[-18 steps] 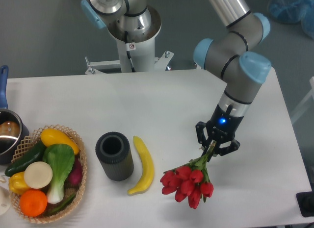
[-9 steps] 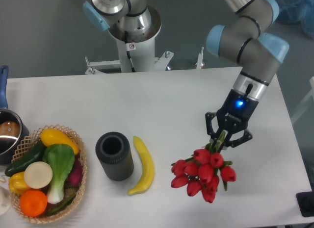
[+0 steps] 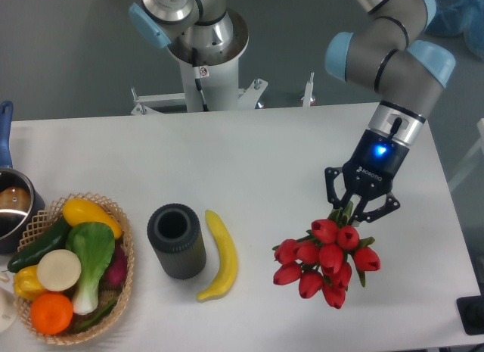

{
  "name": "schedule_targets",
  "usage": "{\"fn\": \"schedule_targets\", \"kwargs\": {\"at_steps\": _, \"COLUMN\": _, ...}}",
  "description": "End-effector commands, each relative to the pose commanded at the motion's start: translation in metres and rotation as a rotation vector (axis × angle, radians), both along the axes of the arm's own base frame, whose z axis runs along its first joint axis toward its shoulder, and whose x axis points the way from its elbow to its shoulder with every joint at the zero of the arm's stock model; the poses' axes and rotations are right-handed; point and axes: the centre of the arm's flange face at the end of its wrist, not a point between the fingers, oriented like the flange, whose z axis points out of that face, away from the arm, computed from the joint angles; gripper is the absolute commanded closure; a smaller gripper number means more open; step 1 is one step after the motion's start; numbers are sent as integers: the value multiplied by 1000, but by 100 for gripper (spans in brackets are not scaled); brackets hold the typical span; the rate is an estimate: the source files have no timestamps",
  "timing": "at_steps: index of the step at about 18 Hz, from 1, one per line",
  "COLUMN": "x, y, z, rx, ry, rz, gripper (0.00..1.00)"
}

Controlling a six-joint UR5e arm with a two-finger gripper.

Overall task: Pick up the flowers from the table
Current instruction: 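Lift the grasped tulip bunch up off the table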

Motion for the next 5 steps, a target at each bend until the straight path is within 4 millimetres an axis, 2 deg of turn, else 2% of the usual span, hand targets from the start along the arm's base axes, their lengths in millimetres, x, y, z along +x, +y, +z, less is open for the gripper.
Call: {"fn": "schedule_targets", "kwargs": {"at_steps": 5, "x": -3, "y": 4, "z": 15, "rx": 14, "ry": -6, "rz": 16, "gripper": 76}}
